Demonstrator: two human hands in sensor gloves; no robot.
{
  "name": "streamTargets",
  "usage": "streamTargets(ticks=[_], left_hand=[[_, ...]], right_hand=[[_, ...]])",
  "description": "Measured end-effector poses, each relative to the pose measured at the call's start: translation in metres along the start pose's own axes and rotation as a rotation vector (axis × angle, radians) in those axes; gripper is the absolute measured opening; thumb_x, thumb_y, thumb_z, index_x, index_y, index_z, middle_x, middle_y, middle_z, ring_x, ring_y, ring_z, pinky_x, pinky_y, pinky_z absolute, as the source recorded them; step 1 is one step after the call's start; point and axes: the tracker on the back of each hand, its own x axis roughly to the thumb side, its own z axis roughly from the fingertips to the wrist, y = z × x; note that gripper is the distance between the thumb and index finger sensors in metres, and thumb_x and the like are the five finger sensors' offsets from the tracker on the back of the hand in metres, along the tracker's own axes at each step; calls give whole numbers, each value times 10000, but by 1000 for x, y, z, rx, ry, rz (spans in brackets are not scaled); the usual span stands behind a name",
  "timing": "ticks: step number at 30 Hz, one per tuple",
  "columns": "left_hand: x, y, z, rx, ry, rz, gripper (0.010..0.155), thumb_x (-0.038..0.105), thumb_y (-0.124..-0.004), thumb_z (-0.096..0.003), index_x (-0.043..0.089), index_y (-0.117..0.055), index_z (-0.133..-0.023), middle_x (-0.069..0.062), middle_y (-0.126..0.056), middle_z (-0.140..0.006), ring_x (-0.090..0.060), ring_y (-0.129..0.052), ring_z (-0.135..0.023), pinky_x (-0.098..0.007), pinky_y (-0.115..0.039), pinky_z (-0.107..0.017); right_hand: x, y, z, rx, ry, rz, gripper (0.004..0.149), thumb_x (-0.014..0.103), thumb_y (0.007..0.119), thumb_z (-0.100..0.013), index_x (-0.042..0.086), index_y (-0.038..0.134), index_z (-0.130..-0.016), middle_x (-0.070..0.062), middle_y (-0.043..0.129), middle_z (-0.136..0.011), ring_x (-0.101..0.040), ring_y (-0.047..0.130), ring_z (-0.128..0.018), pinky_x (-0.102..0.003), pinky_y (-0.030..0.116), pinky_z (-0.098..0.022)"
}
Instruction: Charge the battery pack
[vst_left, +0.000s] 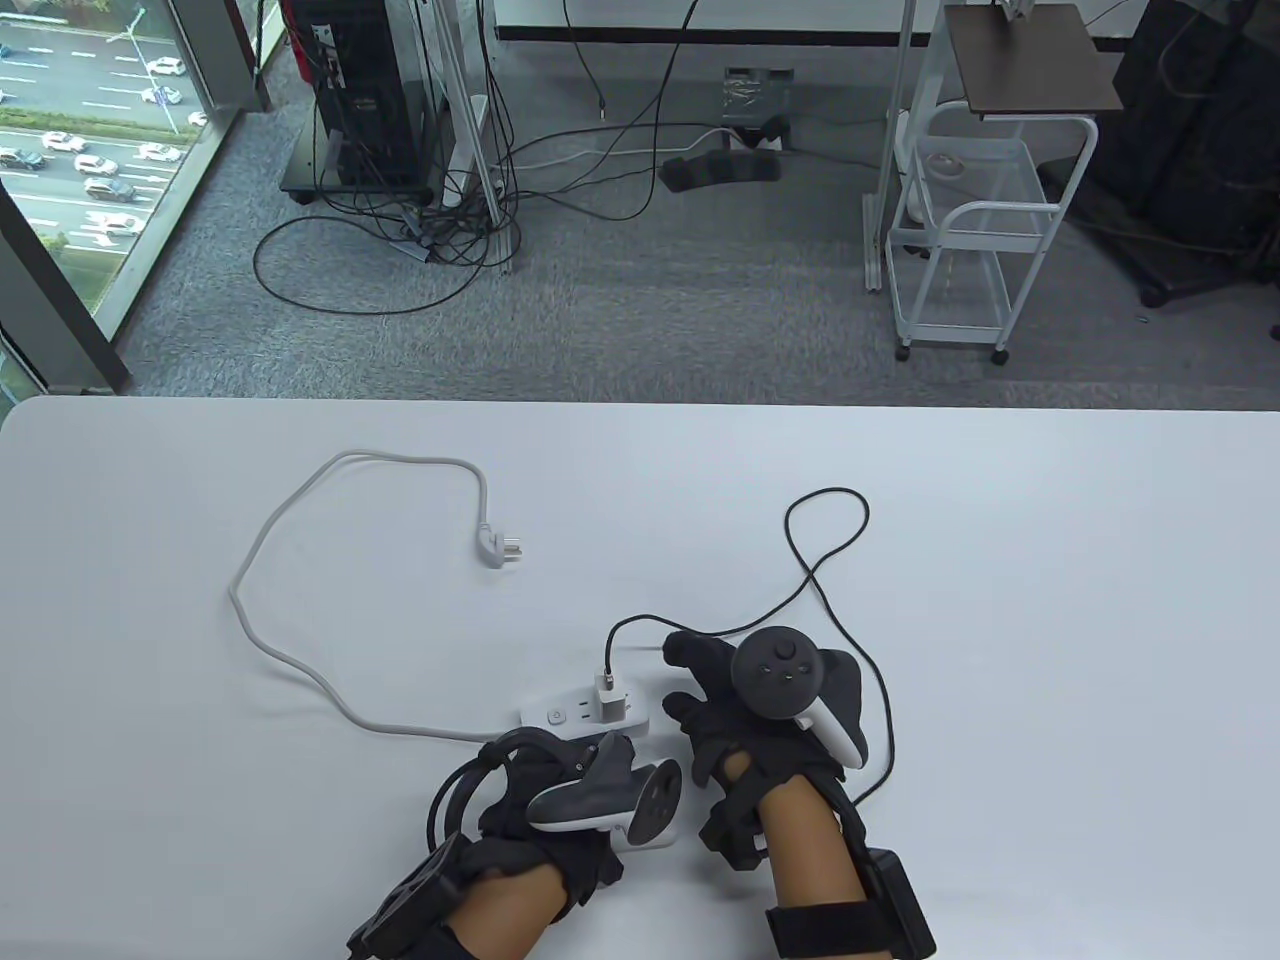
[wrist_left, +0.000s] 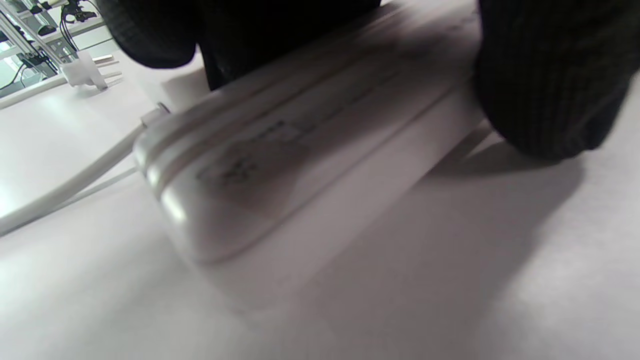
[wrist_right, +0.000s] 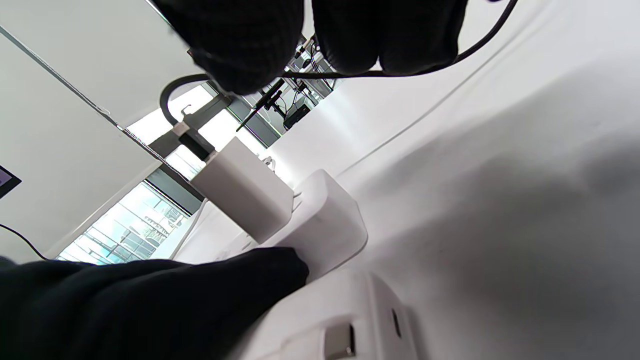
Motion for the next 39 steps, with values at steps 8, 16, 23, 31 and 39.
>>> streamTargets(ticks=[8, 16, 23, 31, 39], left_hand=[[-10, 2, -4, 74, -79, 2, 989, 754, -928, -291, 207, -663, -1072, -22, -869, -956, -207, -982, -753, -433, -836, -602], [-27, 6, 2, 39, -132, 112, 1044, 809, -925, -246, 217, -685, -1072, -28, -889, -941, -210, -989, -728, -442, -841, -591], [-60, 13, 17, -4, -199, 342, 1050, 803, -920, -259, 211, -661, -1086, -48, -871, -958, -232, -968, -742, -463, -824, -603], [-81, 7, 18, -37, -296, 505, 1047, 790, -926, -259, 193, -670, -1081, -65, -878, -952, -242, -975, -734, -471, -826, -597], [-86, 8, 20, -33, -302, 508, 1046, 786, -929, -256, 190, -676, -1077, -64, -885, -947, -244, -980, -729, -474, -828, -594]], right_hand=[[7, -5, 11, -41, -15, 124, 633, 256, 802, -442, 183, 547, -1016, -243, 587, -1070, -578, 689, -924, -765, 447, -652], [-15, -27, 40, -116, 65, 284, 629, 272, 807, -439, 188, 564, -1013, -237, 586, -1077, -584, 664, -938, -772, 415, -664], [-41, -50, 71, -135, 170, 439, 595, 273, 807, -440, 185, 614, -996, -230, 607, -1077, -580, 660, -947, -776, 394, -672], [-69, -42, 84, 109, 226, 473, 502, 221, 837, -427, 246, 736, -918, -214, 571, -1105, -586, 566, -995, -801, 317, -673], [-63, -23, 78, 275, 239, 622, 536, 190, 894, -402, 310, 718, -895, -218, 317, -1160, -590, 365, -1041, -806, 229, -679]])
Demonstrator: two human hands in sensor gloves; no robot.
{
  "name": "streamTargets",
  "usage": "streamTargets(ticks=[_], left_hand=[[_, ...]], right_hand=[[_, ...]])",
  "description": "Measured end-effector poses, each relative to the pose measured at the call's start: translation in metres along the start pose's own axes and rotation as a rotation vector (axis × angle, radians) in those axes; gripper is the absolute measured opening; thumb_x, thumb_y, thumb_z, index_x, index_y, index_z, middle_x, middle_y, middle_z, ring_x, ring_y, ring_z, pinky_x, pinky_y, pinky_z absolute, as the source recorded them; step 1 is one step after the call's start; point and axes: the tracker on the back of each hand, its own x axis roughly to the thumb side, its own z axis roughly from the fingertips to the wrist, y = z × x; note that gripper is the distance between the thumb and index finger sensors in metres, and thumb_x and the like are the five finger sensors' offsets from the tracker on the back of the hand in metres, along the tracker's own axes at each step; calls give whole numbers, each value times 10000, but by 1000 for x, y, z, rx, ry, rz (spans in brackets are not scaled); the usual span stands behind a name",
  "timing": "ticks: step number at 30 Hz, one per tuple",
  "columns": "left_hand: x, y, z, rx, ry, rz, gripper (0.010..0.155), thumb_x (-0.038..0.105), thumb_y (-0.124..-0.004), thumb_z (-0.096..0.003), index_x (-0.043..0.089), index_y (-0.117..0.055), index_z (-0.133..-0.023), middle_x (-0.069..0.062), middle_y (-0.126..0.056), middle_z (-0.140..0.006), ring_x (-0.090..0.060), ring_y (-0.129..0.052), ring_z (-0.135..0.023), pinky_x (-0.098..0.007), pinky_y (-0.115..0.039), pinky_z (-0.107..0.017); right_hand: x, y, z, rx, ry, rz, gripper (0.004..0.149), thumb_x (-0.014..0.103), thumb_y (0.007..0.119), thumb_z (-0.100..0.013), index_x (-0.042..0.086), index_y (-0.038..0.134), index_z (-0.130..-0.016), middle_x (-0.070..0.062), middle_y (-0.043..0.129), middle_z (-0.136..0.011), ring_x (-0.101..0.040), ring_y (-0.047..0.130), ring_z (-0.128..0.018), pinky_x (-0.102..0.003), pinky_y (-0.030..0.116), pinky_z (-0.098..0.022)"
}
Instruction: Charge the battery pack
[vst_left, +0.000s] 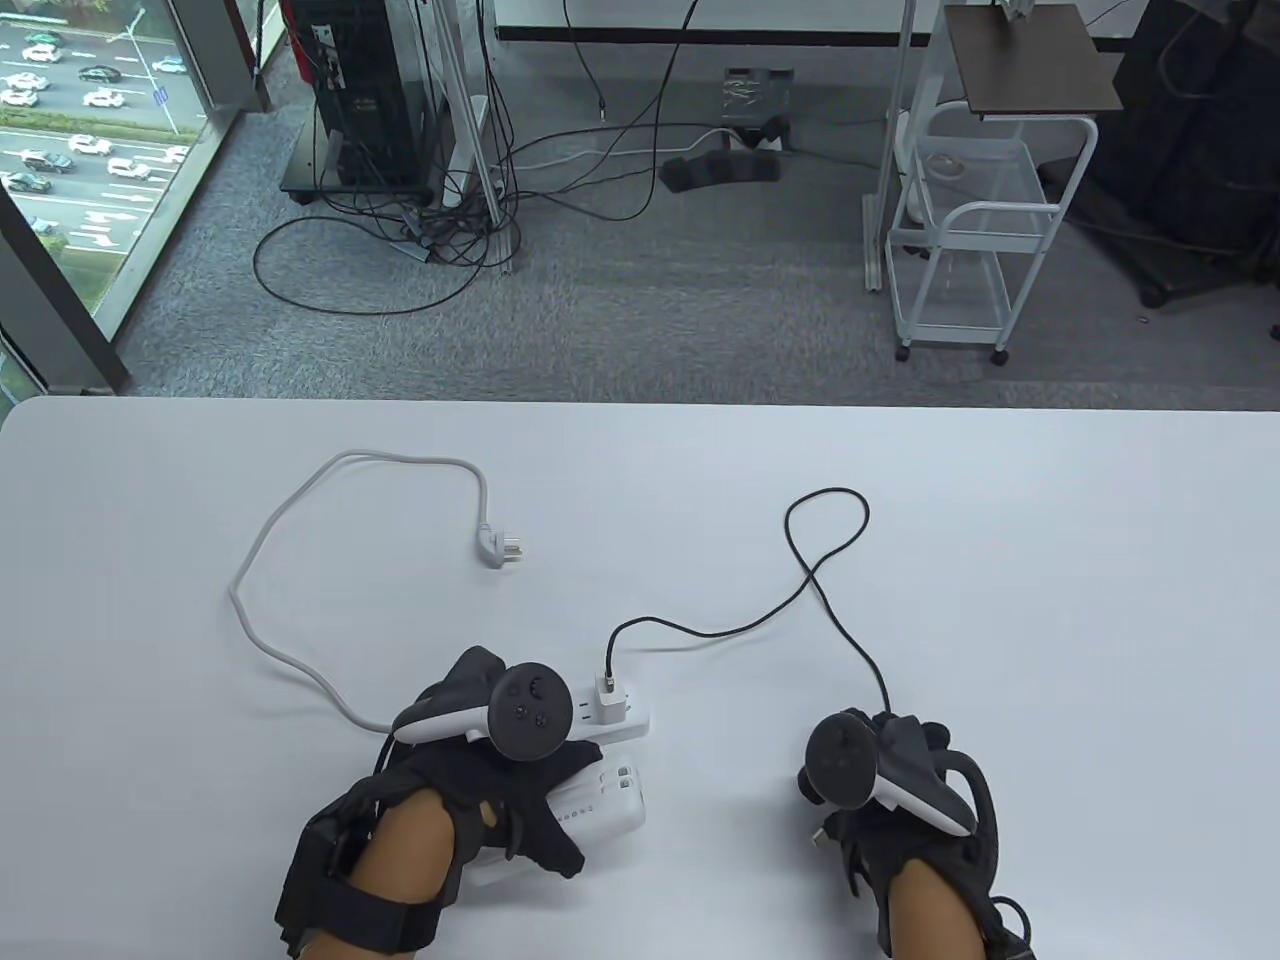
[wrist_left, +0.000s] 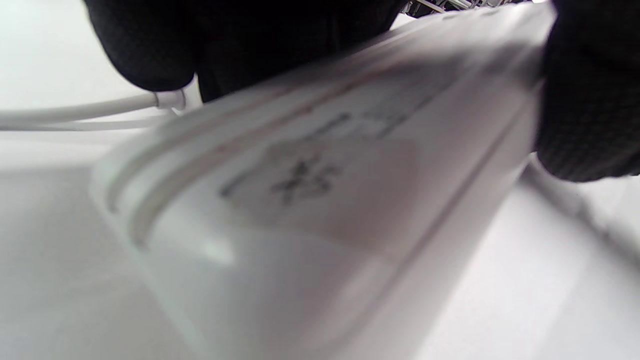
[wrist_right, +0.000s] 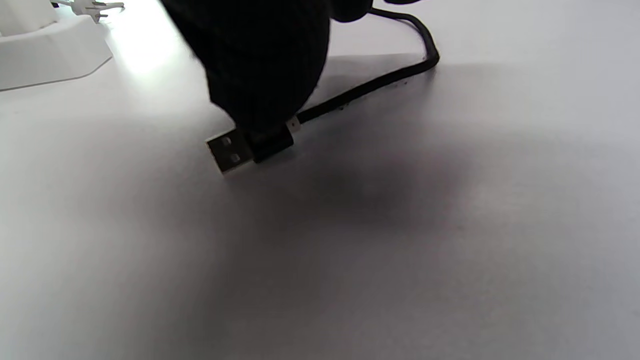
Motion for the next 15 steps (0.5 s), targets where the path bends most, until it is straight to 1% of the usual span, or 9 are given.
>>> streamTargets(ticks=[2, 10, 15], left_hand=[[-1, 1, 0, -2, -3, 7, 1045, 788, -928, -259, 188, -678, -1077, -64, -887, -945, -245, -982, -727, -473, -829, -593], [-4, 3, 2, 14, -16, 16, 1044, 779, -933, -260, 179, -679, -1075, -71, -885, -946, -250, -980, -727, -478, -826, -594], [-1, 3, 2, 27, -44, 12, 1047, 774, -933, -262, 170, -674, -1077, -75, -881, -948, -254, -976, -731, -484, -820, -598]], right_hand=[[0, 2, 0, 1, 9, 25, 541, 188, 897, -406, 313, 711, -897, -216, 300, -1160, -580, 365, -1045, -804, 234, -685], [-1, 7, -4, -30, -10, 47, 458, 198, 907, -407, 304, 770, -831, -203, 414, -1148, -554, 494, -1029, -791, 328, -695], [1, 7, -6, -38, -27, 59, 442, 203, 898, -397, 287, 777, -814, -198, 458, -1136, -537, 543, -1020, -783, 362, -697]])
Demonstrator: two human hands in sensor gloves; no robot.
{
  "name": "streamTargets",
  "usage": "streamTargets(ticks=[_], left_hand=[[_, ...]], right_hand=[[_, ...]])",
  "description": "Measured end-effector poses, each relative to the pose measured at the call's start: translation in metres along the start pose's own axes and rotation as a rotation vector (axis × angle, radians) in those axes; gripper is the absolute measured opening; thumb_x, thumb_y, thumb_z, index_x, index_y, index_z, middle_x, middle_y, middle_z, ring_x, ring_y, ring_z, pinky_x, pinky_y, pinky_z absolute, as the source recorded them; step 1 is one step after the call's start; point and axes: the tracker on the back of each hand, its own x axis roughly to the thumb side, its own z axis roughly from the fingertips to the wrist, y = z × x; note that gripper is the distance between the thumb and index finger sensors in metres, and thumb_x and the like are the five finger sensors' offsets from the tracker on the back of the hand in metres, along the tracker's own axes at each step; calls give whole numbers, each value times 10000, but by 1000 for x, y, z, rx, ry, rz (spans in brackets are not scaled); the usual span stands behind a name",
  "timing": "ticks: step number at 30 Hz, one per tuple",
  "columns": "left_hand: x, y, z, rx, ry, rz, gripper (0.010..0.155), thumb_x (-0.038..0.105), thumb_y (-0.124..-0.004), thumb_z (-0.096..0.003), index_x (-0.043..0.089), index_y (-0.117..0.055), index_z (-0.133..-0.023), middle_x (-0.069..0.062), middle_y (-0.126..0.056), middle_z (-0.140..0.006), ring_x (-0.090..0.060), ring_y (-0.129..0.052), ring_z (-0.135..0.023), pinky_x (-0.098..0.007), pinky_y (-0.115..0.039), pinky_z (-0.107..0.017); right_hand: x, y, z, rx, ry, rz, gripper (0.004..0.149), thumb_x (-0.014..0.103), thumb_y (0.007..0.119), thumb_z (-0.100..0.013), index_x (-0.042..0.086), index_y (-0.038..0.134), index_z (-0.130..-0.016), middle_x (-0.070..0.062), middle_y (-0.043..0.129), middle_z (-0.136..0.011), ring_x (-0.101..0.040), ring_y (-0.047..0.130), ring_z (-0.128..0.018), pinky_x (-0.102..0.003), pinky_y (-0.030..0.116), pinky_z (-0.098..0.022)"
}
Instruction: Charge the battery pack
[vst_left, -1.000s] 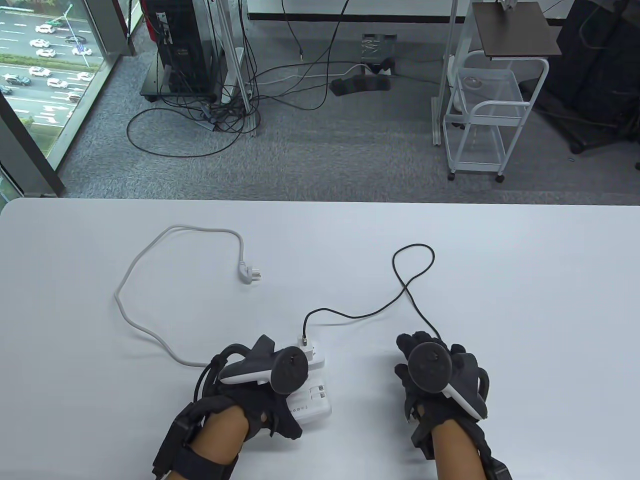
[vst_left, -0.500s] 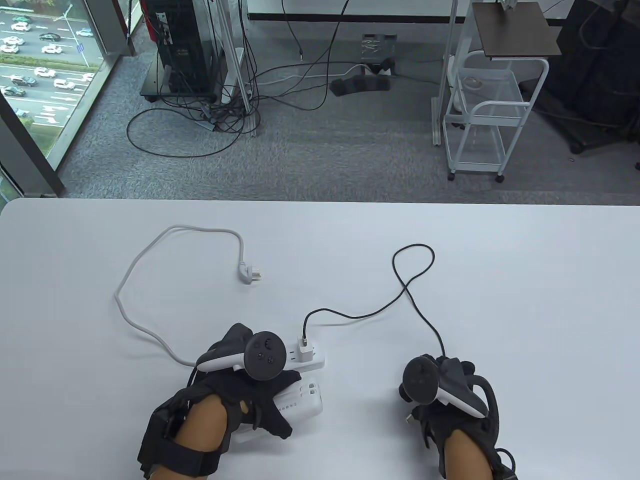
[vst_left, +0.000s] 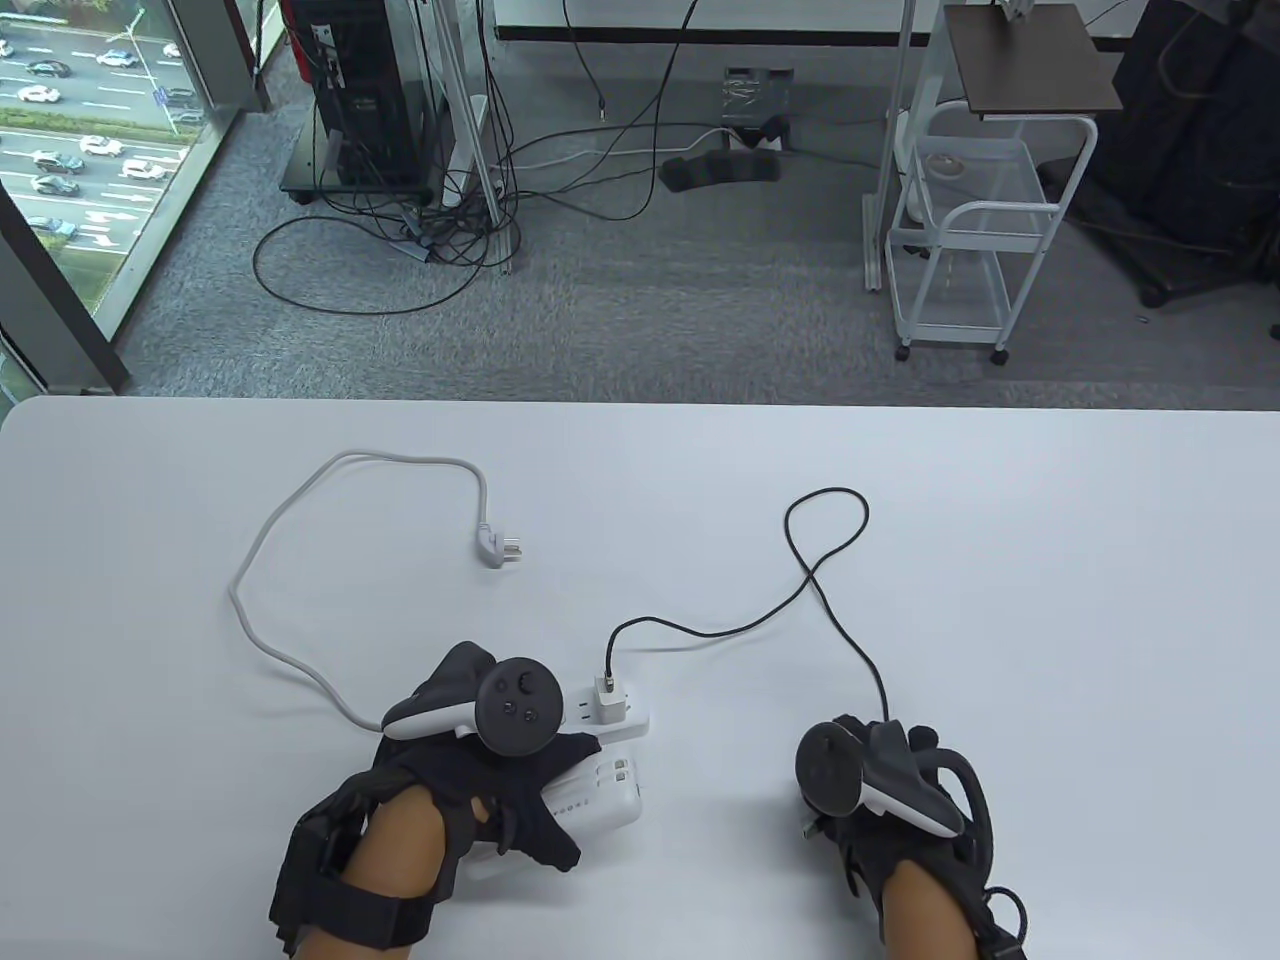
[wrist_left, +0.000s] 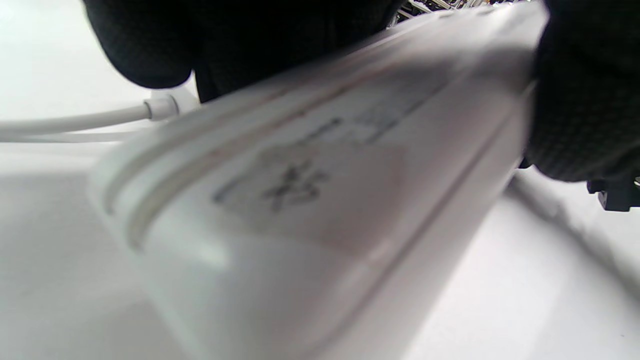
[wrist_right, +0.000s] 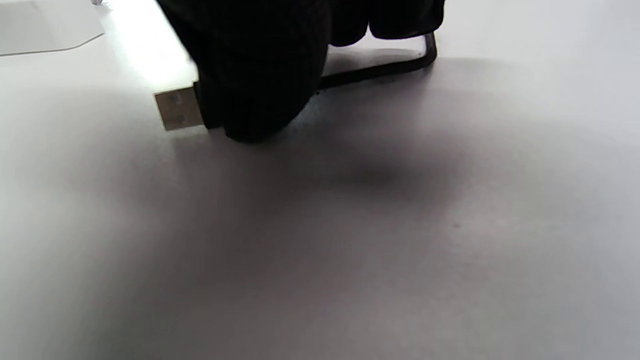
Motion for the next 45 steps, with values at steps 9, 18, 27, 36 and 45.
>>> streamTargets(ticks=[9, 18, 27, 36, 45], left_hand=[[12, -3, -5, 26, -20, -85, 1046, 765, -936, -267, 159, -671, -1076, -85, -873, -948, -254, -973, -732, -491, -813, -601], [32, 1, -2, 205, -52, -278, 1058, 778, -933, -246, 166, -678, -1070, -63, -874, -942, -243, -979, -722, -486, -819, -598], [40, 0, 0, 256, -19, -391, 1072, 794, -923, -236, 180, -661, -1076, -49, -864, -945, -232, -979, -716, -485, -820, -599], [51, -4, -3, 254, 20, -498, 1077, 813, -913, -231, 215, -647, -1087, -40, -859, -949, -234, -972, -710, -483, -818, -603], [58, -7, -4, 243, 13, -535, 1081, 814, -914, -229, 231, -634, -1096, -39, -851, -957, -234, -964, -715, -488, -812, -606]], right_hand=[[0, -8, 3, -78, -74, -108, 450, 198, 853, -390, 257, 764, -827, -187, 563, -1099, -514, 656, -975, -780, 411, -688], [16, -25, 8, -209, -170, -205, 462, 218, 824, -394, 244, 733, -846, -72, 871, -826, -385, 924, -777, -758, 515, -666], [28, -35, 10, -234, -277, -514, 448, 263, 816, -392, 186, 790, -833, -67, 950, -686, -346, 979, -665, -764, 546, -636], [39, -33, 9, -136, -357, -680, 390, 289, 797, -416, 171, 886, -777, -87, 979, -586, -362, 967, -626, -791, 511, -621], [46, -26, 5, -12, -357, -708, 393, 293, 761, -430, 110, 905, -745, -95, 968, -509, -359, 961, -576, -789, 519, -611]])
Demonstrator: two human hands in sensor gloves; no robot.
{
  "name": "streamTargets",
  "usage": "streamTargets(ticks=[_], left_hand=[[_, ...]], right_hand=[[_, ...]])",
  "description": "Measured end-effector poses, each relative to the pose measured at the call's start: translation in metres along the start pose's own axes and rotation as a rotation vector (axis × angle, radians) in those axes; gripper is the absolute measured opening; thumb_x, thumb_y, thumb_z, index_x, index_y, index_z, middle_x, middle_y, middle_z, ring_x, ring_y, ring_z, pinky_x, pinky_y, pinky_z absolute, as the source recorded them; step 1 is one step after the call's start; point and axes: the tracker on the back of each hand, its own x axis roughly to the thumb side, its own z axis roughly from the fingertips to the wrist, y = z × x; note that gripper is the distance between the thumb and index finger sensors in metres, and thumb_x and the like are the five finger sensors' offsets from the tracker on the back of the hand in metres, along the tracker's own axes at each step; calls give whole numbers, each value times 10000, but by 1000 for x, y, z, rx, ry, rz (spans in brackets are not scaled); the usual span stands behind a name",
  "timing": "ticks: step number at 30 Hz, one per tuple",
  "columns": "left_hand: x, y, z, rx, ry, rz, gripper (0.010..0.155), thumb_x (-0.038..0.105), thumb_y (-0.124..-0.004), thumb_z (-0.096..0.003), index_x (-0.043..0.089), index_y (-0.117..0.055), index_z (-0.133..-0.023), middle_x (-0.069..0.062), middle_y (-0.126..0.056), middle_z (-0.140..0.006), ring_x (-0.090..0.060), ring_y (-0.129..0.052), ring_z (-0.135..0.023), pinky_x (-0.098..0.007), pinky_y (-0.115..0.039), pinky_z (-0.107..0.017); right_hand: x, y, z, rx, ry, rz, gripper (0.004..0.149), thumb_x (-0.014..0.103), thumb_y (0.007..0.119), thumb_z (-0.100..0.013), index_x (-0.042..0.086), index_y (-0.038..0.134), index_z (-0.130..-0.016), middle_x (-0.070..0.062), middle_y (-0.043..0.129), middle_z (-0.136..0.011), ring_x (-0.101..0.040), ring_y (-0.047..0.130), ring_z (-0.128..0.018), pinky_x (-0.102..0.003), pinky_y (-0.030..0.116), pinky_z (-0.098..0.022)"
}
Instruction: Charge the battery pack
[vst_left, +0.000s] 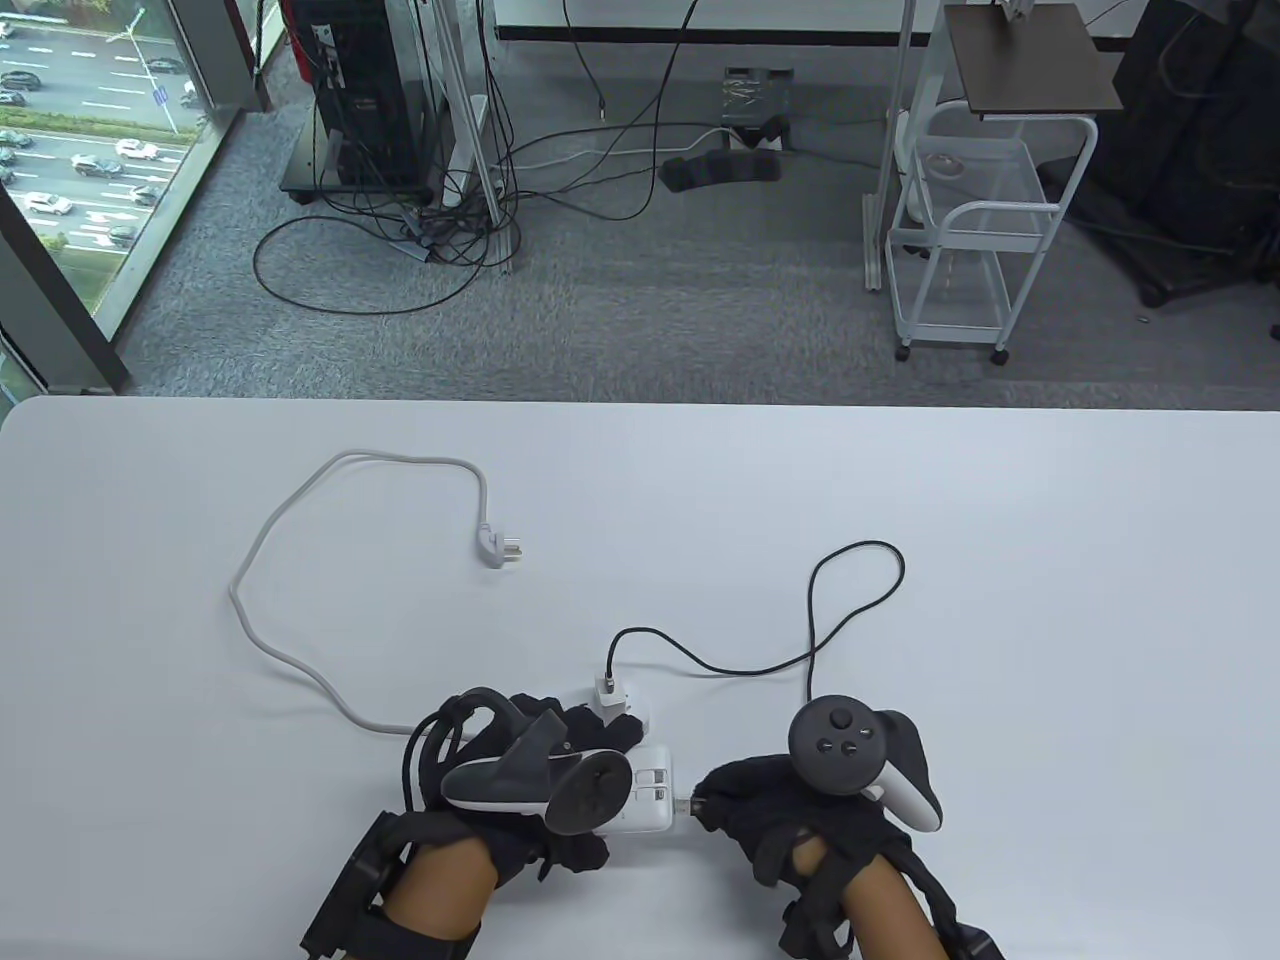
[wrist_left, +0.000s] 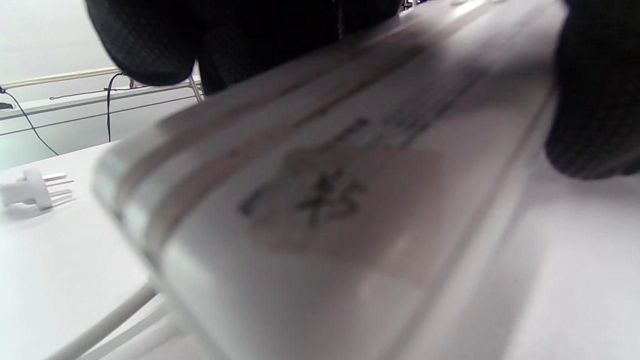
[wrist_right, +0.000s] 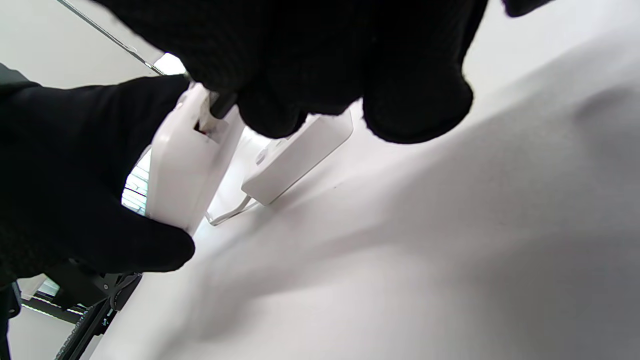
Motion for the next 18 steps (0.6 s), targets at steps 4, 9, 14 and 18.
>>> streamTargets(ticks=[4, 9, 14, 18], left_hand=[[3, 0, 0, -6, -10, -19, 1083, 807, -921, -226, 241, -624, -1100, -40, -845, -961, -239, -955, -721, -494, -805, -611], [7, 0, -1, -10, -21, -46, 1080, 805, -926, -224, 253, -624, -1102, -38, -845, -961, -238, -954, -722, -496, -803, -612], [17, 3, -3, 12, -33, -101, 1077, 815, -922, -221, 256, -639, -1097, -33, -862, -946, -227, -970, -706, -486, -818, -604], [18, 5, -2, 27, -38, -71, 1076, 821, -927, -207, 248, -676, -1083, -28, -896, -917, -203, -1002, -676, -471, -841, -584]], right_hand=[[-2, 2, -1, 38, 18, -38, 392, 296, 755, -432, 94, 914, -728, -94, 970, -483, -354, 968, -551, -783, 532, -608], [-6, 5, -2, 84, 55, -82, 390, 301, 754, -440, 80, 919, -716, -92, 974, -464, -348, 976, -532, -775, 546, -602], [-4, 9, -1, 98, 103, -96, 379, 299, 767, -446, 78, 923, -711, -96, 984, -460, -350, 986, -526, -770, 552, -601], [-2, 9, -1, 95, 94, -140, 380, 293, 767, -443, 83, 913, -725, -95, 984, -475, -347, 985, -542, -769, 551, -604]])
